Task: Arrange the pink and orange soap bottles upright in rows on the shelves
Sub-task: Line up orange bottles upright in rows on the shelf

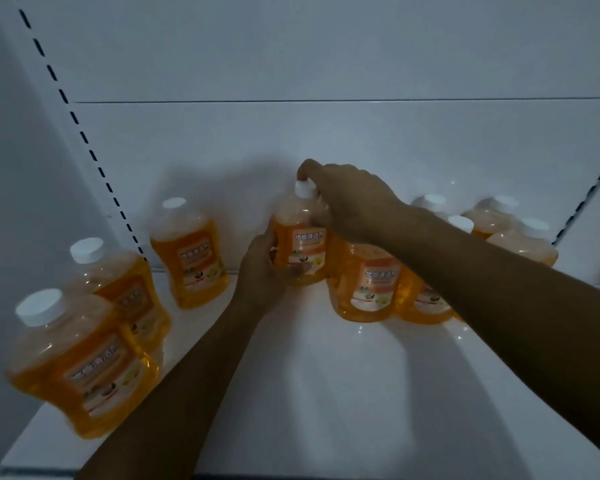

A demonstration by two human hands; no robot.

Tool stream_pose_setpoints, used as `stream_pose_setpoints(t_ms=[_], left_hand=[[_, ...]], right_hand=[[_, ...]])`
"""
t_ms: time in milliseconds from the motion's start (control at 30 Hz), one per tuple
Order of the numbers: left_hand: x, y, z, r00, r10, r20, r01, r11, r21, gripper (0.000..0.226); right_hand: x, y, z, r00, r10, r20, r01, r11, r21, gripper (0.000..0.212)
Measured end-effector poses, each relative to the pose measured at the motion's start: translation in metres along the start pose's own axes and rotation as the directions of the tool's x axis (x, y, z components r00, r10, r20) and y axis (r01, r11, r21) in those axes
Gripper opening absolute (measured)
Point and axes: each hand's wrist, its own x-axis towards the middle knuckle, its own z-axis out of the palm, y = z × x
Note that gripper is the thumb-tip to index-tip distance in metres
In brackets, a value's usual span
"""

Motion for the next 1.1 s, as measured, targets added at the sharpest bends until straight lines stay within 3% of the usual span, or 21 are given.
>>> stream_pose_setpoints(t_ms=[133, 233, 400, 533, 633, 767, 833, 933, 1100], left_hand=[[0.002, -0.008, -0.002, 1.000, -0.018, 0.005, 0.017, 0.999, 0.052, 0.054], [-0.001, -0.016, -0.003, 1.000, 0.013, -0.005, -0.013, 1.000, 0.018, 0.054], [-0.003, -0.028, -0.002, 0.998, -0.061, -0.004, 0.061, 0.997, -0.038, 0.051], [-0.009, -0.025, -0.001, 0.999, -0.045, -0.020, 0.046, 0.996, 0.076, 0.045], [-0.018, -0.015, -0.002, 0.991, -0.124, -0.047, 0.129, 0.982, 0.136, 0.037], [-0.033, -0.015, -0.016, 0.979, -0.132, -0.153, 0.180, 0.916, 0.360, 0.066], [-0.044, -0.015, -0.024, 0.969, -0.111, -0.222, 0.192, 0.903, 0.385, 0.067], [-0.063, -0.013, -0.033, 0.939, -0.110, -0.325, 0.242, 0.884, 0.401, 0.065], [-0.091, -0.010, -0.049, 0.909, -0.057, -0.413, 0.259, 0.854, 0.451, 0.072]], right_hand=[[0.005, -0.007, 0.011, 1.000, -0.017, -0.002, 0.016, 0.991, -0.130, 0.056], [0.009, -0.010, 0.017, 0.999, 0.002, 0.033, 0.004, 0.986, -0.167, 0.057], [0.011, -0.013, 0.022, 0.999, 0.008, 0.042, 0.001, 0.979, -0.204, 0.058], [0.010, -0.014, 0.026, 1.000, 0.002, 0.019, 0.002, 0.976, -0.218, 0.058], [0.008, -0.015, 0.028, 1.000, 0.016, 0.023, -0.011, 0.977, -0.214, 0.059], [0.008, -0.020, 0.025, 1.000, 0.021, -0.006, -0.022, 0.964, -0.265, 0.061], [0.011, -0.028, 0.022, 0.996, -0.059, -0.070, 0.036, 0.957, -0.288, 0.062], [0.018, -0.048, 0.026, 0.977, -0.187, -0.107, 0.167, 0.971, -0.172, 0.062], [0.042, -0.083, 0.054, 0.971, -0.236, 0.035, 0.214, 0.925, 0.314, 0.082]])
